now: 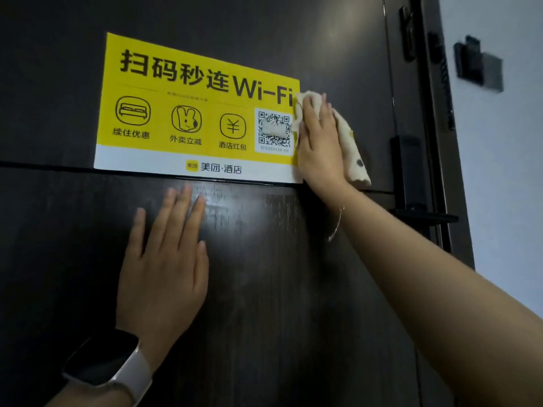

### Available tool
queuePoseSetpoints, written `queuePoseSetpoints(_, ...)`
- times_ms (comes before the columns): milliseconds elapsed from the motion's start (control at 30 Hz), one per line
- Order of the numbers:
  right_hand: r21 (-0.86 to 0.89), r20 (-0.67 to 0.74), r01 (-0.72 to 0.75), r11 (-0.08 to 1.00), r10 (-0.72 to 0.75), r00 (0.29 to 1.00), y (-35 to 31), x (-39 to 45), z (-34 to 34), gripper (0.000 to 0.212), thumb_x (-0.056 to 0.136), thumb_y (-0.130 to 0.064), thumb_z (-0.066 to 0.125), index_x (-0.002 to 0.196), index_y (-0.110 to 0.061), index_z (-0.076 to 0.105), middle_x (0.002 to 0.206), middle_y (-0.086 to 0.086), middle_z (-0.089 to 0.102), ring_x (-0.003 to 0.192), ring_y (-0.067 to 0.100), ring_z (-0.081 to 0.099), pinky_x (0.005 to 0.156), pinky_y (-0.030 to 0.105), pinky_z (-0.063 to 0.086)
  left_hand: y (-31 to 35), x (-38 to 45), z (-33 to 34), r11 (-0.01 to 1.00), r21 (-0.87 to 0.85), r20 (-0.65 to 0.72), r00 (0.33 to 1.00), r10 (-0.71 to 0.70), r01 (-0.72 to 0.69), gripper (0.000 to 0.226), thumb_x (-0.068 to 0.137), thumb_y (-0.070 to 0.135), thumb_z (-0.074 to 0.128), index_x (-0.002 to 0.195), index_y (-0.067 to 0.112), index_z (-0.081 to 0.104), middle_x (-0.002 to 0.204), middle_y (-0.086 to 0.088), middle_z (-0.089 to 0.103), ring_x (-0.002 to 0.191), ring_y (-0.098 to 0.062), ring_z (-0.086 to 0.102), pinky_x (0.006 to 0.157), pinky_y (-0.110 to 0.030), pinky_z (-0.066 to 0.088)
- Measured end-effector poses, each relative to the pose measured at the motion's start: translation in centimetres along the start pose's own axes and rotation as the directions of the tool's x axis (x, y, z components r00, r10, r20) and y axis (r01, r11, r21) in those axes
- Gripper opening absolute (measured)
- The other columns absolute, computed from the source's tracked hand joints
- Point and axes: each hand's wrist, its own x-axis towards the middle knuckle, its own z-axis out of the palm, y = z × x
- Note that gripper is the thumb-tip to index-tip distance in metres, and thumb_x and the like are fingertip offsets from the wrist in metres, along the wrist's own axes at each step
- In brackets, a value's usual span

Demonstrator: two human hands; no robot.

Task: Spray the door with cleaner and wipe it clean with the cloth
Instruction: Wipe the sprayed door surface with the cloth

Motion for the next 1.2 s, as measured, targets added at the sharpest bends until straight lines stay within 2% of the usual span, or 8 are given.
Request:
queuePoseSetpoints(67, -0.042, 0.027, 0.005, 0.999, -0.004, 1.000, 1.5, 1.9, -0.8, 0.054, 0.102, -0.012, 0.031, 0.154, -0.017, 0.019, 0.162, 0.014, 0.006, 0.150, 0.028, 0.004, 0.119, 0.032, 0.004, 0.0, 0.1, -0.1, 1.000, 0.010, 0.001, 1.000, 0.003, -0.003, 0.057, 0.096, 0.024, 0.034, 0.150, 0.006, 0.031, 0.160, -0.010, 0.022, 0.148, -0.024, 0.019, 0.118, -0.053, 0.017)
queuePoseSetpoints(300, -0.030, -0.110, -0.391, 0.920, 0.386, 0.916, 6.5, 3.6, -3.7, 0.051, 0.105, -0.017, 0.026, 0.154, -0.011, 0.015, 0.161, 0.019, 0.007, 0.149, 0.031, 0.005, 0.119, 0.033, 0.002, -0.2, -0.1, 0.0, 1.000, -0.024, 0.008, 1.000, -0.008, 0.008, 0.057, 0.097, 0.026, 0.032, 0.150, 0.005, 0.030, 0.160, -0.010, 0.021, 0.148, -0.025, 0.020, 0.118, -0.053, 0.019)
queuePoseSetpoints(600, 0.006, -0.074, -0.381, 0.925, 0.380, 0.922, 2.4, -3.3, -1.1, 0.053, 0.105, -0.020, 0.027, 0.155, -0.017, 0.010, 0.162, 0.013, -0.002, 0.150, 0.029, -0.003, 0.122, 0.037, 0.000, -0.2, -0.2, 0.1, 0.999, -0.048, 0.002, 1.000, -0.005, 0.005, 0.056, 0.097, 0.024, 0.031, 0.150, 0.004, 0.030, 0.160, -0.012, 0.022, 0.148, -0.026, 0.021, 0.118, -0.053, 0.018)
queuePoseSetpoints(800, -0.092, -0.164, -0.447, 0.890, 0.430, 0.888, 2.5, -10.4, -0.5, 0.051, 0.106, -0.023, 0.025, 0.155, -0.018, 0.013, 0.162, 0.016, 0.002, 0.149, 0.033, 0.004, 0.120, 0.040, 0.004, -0.4, -0.2, 0.1, 0.997, -0.075, -0.002, 1.000, 0.014, -0.014, 0.055, 0.098, 0.023, 0.033, 0.150, 0.005, 0.031, 0.160, -0.010, 0.023, 0.148, -0.024, 0.019, 0.119, -0.052, 0.016)
queuePoseSetpoints(900, -0.088, -0.083, -0.303, 0.949, 0.296, 0.952, -1.3, -13.7, 1.1, 0.054, 0.104, -0.027, 0.021, 0.155, -0.012, 0.014, 0.161, 0.019, 0.003, 0.148, 0.034, 0.005, 0.120, 0.040, 0.004, -0.6, -0.2, 0.1, 0.986, -0.164, -0.047, 0.999, 0.009, -0.017, 0.052, 0.096, 0.015, 0.036, 0.147, 0.004, 0.038, 0.157, -0.010, 0.030, 0.147, -0.023, 0.023, 0.120, -0.047, 0.016)
queuePoseSetpoints(967, -0.079, 0.027, -0.051, 0.996, 0.053, 0.998, -5.0, -15.1, 2.3, 0.054, 0.103, -0.025, 0.026, 0.154, -0.010, 0.017, 0.161, 0.018, 0.008, 0.149, 0.032, 0.007, 0.121, 0.039, 0.007, -0.9, 0.1, 0.0, 0.946, -0.322, -0.102, 0.993, -0.054, 0.019, 0.049, 0.092, 0.005, 0.038, 0.140, 0.003, 0.047, 0.151, -0.009, 0.041, 0.143, -0.022, 0.032, 0.121, -0.040, 0.018)
queuePoseSetpoints(1067, -0.001, 0.191, 0.289, 0.957, -0.283, 0.940, -8.7, -16.7, 3.4, 0.052, 0.103, -0.020, 0.036, 0.152, -0.009, 0.025, 0.160, 0.016, 0.014, 0.150, 0.030, 0.008, 0.122, 0.035, 0.007, -2.0, 0.1, -1.1, 0.874, -0.484, -0.097, 0.989, -0.110, 0.050, 0.048, 0.089, -0.006, 0.040, 0.135, 0.002, 0.052, 0.145, -0.009, 0.048, 0.139, -0.020, 0.037, 0.120, -0.030, 0.020)
queuePoseSetpoints(1200, -0.001, 0.220, 0.351, 0.936, -0.342, 0.913, -6.2, -15.3, 1.5, 0.050, 0.103, -0.021, 0.034, 0.151, -0.008, 0.028, 0.159, 0.019, 0.015, 0.149, 0.030, 0.010, 0.122, 0.030, 0.002, -5.5, -0.9, -3.6, 0.959, -0.282, -0.070, 0.997, -0.045, 0.024, 0.045, 0.095, 0.009, 0.042, 0.139, 0.003, 0.048, 0.151, -0.012, 0.040, 0.143, -0.027, 0.031, 0.120, -0.043, 0.016)
